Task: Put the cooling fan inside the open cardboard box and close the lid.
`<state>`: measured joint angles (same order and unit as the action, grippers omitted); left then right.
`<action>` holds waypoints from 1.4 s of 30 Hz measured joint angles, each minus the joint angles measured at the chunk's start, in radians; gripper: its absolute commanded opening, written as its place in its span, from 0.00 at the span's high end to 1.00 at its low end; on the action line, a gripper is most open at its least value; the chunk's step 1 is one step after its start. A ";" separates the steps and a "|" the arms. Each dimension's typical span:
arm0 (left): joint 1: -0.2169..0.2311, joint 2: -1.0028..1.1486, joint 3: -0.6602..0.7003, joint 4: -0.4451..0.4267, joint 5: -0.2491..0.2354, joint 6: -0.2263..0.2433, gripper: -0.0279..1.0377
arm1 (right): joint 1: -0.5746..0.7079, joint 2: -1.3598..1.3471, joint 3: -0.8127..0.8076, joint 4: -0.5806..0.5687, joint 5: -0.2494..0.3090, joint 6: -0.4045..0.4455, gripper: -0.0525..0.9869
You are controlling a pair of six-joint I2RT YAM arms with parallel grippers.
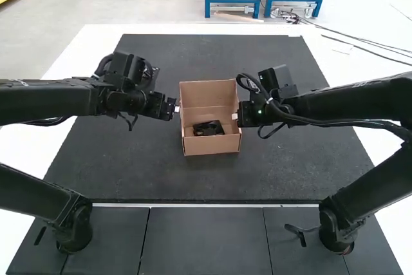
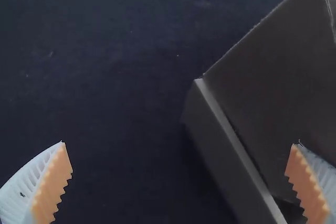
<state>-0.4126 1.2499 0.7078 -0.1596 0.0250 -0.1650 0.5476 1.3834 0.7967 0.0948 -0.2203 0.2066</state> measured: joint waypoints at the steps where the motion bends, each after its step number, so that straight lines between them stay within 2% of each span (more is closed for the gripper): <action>1: 0.000 -0.001 0.000 0.000 0.002 0.000 0.07 | 0.000 0.000 0.000 0.000 0.000 0.000 0.96; 4: -0.003 -0.001 0.000 0.000 0.010 0.000 0.07 | 0.000 0.000 0.000 0.000 0.000 -0.001 0.96; 11: -0.040 -0.001 0.000 0.006 0.029 0.000 0.07 | 0.000 0.000 0.000 -0.003 0.000 -0.001 0.96; 28: -0.040 -0.014 0.000 -0.024 0.032 0.000 0.07 | 0.020 0.004 -0.001 -0.074 0.038 -0.067 0.96; 29: -0.040 -0.018 0.000 -0.030 0.032 0.002 0.07 | 0.020 0.004 -0.001 -0.074 0.041 -0.070 0.94; 33: -0.042 -0.034 -0.001 -0.066 0.035 0.019 0.07 | 0.021 0.004 -0.005 -0.085 0.050 -0.077 0.64; 36: -0.053 -0.041 -0.006 -0.089 0.039 0.030 0.07 | 0.035 0.004 0.001 -0.097 0.048 -0.081 0.53; 42: -0.068 -0.072 -0.015 -0.102 0.051 0.047 0.07 | 0.039 0.004 0.030 -0.145 0.048 -0.085 0.42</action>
<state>-0.4808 1.1778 0.6930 -0.2619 0.0765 -0.1181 0.5869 1.3876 0.8265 -0.0502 -0.1726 0.1219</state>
